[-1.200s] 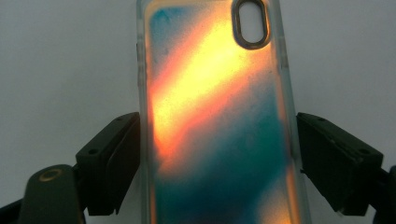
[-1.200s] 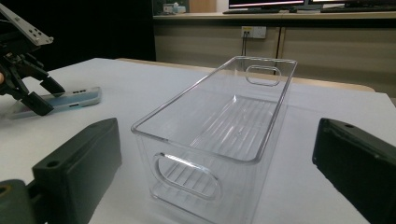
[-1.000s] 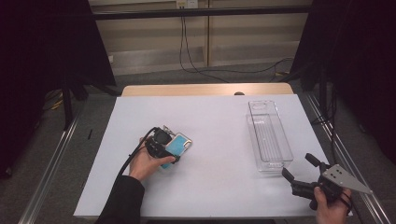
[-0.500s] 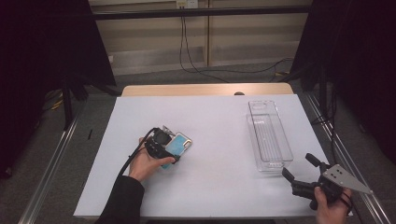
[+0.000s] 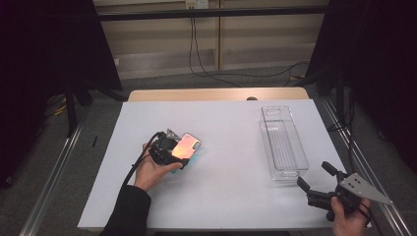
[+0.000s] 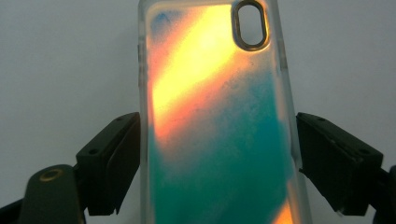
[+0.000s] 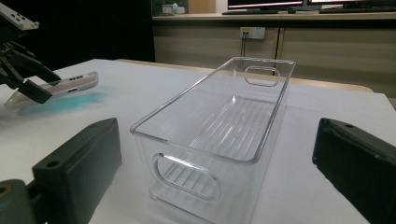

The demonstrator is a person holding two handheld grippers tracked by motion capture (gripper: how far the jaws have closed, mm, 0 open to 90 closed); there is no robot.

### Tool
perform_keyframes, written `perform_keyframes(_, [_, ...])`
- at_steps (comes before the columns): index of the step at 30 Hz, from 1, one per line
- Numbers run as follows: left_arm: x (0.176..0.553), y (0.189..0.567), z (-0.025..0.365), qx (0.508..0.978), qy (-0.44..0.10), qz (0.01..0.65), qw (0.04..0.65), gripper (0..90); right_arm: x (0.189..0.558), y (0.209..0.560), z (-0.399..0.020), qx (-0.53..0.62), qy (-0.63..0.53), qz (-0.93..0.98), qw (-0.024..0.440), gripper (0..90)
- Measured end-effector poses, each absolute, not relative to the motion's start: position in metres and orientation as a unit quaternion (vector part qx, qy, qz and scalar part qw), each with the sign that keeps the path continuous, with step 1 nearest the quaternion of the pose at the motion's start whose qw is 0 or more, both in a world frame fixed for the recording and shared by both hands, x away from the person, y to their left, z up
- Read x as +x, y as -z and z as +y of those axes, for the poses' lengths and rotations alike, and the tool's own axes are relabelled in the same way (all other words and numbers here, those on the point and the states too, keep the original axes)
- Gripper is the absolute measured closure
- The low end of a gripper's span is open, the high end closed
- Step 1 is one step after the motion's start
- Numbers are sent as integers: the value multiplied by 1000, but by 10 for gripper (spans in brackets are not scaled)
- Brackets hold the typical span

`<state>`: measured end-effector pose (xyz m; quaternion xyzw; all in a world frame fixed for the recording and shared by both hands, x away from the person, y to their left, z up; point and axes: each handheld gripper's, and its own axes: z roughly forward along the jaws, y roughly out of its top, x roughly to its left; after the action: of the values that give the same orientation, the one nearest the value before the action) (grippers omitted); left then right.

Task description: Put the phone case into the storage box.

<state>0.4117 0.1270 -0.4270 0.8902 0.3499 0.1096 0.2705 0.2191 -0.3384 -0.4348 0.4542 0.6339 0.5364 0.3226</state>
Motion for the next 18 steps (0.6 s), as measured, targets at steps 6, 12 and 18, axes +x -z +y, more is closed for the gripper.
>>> perform_keyframes(6, [410,425,128,884,-117,354,282,170,219,435,-338,453,-536,635,323,9])
perform_keyframes(12, [410,425,135,872,-142,363,296,170,219,435,-339,454,-537,634,323,9])
perform_keyframes(18, [409,419,142,857,-155,373,321,170,219,435,-339,454,-537,633,324,9])
